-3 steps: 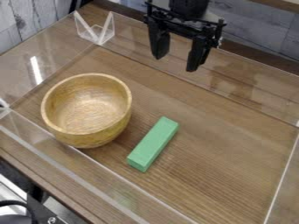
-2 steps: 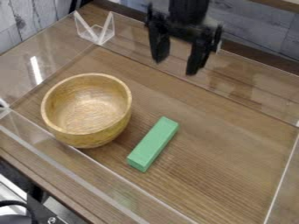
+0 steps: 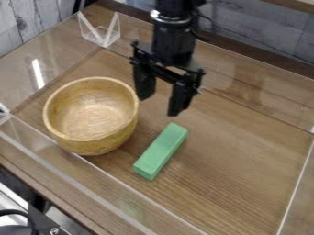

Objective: Put green object into wooden bowl

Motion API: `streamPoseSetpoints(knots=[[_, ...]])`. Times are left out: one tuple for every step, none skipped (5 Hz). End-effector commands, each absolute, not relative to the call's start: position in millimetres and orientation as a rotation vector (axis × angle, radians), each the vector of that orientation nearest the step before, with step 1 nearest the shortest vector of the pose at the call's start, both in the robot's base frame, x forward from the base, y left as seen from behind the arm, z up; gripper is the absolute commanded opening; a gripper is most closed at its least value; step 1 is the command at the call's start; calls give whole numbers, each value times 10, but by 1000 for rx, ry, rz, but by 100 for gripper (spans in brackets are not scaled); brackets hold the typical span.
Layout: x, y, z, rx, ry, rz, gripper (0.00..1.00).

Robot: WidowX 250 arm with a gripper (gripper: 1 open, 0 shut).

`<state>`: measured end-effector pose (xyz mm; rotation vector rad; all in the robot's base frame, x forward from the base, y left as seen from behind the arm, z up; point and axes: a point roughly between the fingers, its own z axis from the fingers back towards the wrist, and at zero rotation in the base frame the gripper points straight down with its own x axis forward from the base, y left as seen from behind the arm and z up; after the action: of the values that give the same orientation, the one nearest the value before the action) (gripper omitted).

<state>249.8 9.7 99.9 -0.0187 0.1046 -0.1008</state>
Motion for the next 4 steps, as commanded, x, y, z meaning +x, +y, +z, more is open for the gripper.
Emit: streamPoseSetpoints(knots=[[2360,112,960,-11,30,-26,100],[2274,89,786,-11,-4,47,100],[2252,77,680,-8,-60,29,100],[2262,53,622,-16,-85,13,100]])
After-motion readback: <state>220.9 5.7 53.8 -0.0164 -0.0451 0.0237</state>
